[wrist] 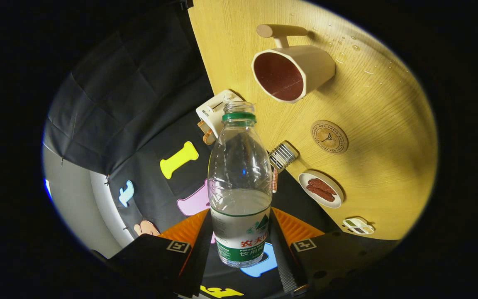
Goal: Take the bottle from table, then pour the juice into the cup, finally place the bottle on the coaster
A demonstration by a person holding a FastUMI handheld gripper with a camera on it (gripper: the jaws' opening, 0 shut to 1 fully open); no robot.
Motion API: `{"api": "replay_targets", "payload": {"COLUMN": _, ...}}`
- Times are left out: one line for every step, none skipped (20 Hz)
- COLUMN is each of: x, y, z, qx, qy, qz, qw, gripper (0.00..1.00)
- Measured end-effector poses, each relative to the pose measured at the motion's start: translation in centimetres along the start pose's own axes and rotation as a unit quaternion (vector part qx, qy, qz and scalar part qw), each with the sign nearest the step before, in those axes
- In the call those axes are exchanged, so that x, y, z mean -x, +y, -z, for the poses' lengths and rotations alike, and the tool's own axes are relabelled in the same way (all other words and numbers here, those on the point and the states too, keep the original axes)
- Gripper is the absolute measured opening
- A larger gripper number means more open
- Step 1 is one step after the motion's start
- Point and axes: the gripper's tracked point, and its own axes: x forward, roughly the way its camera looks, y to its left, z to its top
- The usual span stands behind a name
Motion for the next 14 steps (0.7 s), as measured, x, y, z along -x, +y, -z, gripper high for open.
{"api": "replay_targets", "payload": {"x": 0.0, "y": 0.1, "z": -0.1, "qx": 0.002, "qy": -0.003, "qz": -0.002, "qw": 1.000, "gripper": 0.74}}
{"api": "replay_targets", "payload": {"x": -0.1, "y": 0.1, "z": -0.2, "qx": 0.006, "qy": -0.005, "qz": -0.003, "qw": 1.000, "gripper": 0.74}}
{"api": "replay_targets", "payload": {"x": -0.1, "y": 0.0, "z": -0.3, "qx": 0.010, "qy": -0.006, "qz": -0.004, "qw": 1.000, "gripper": 0.74}}
{"api": "replay_targets", "payload": {"x": -0.1, "y": -0.1, "z": -0.4, "qx": 0.016, "qy": -0.007, "qz": -0.005, "qw": 1.000, "gripper": 0.74}}
{"api": "replay_targets", "payload": {"x": -0.1, "y": -0.2, "z": -0.3, "qx": 0.026, "qy": -0.007, "qz": -0.005, "qw": 1.000, "gripper": 0.74}}
{"api": "replay_targets", "payload": {"x": 0.0, "y": -0.3, "z": -0.3, "qx": 0.042, "qy": -0.006, "qz": -0.006, "qw": 0.999, "gripper": 0.74}}
{"api": "replay_targets", "payload": {"x": 0.2, "y": -0.3, "z": -0.2, "qx": 0.062, "qy": -0.005, "qz": -0.011, "qw": 0.998, "gripper": 0.74}}
{"api": "replay_targets", "payload": {"x": 0.4, "y": -0.2, "z": -0.2, "qx": 0.084, "qy": -0.003, "qz": -0.016, "qw": 0.996, "gripper": 0.74}}
{"api": "replay_targets", "payload": {"x": 0.6, "y": -0.3, "z": -0.2, "qx": 0.109, "qy": -0.002, "qz": -0.018, "qw": 0.994, "gripper": 0.74}}
{"api": "replay_targets", "payload": {"x": 0.7, "y": -0.5, "z": -0.2, "qx": 0.135, "qy": -0.001, "qz": -0.019, "qw": 0.991, "gripper": 0.74}}
{"api": "replay_targets", "payload": {"x": 0.8, "y": -0.8, "z": -0.2, "qx": 0.161, "qy": 0.000, "qz": -0.018, "qw": 0.987, "gripper": 0.74}}
{"api": "replay_targets", "payload": {"x": 0.9, "y": -1.0, "z": -0.1, "qx": 0.190, "qy": 0.005, "qz": -0.017, "qw": 0.982, "gripper": 0.74}}
{"api": "replay_targets", "payload": {"x": 1.0, "y": -1.2, "z": 0.1, "qx": 0.223, "qy": 0.009, "qz": -0.017, "qw": 0.975, "gripper": 0.74}}
{"api": "replay_targets", "payload": {"x": 1.1, "y": -1.3, "z": 0.2, "qx": 0.256, "qy": 0.013, "qz": -0.019, "qw": 0.967, "gripper": 0.74}}
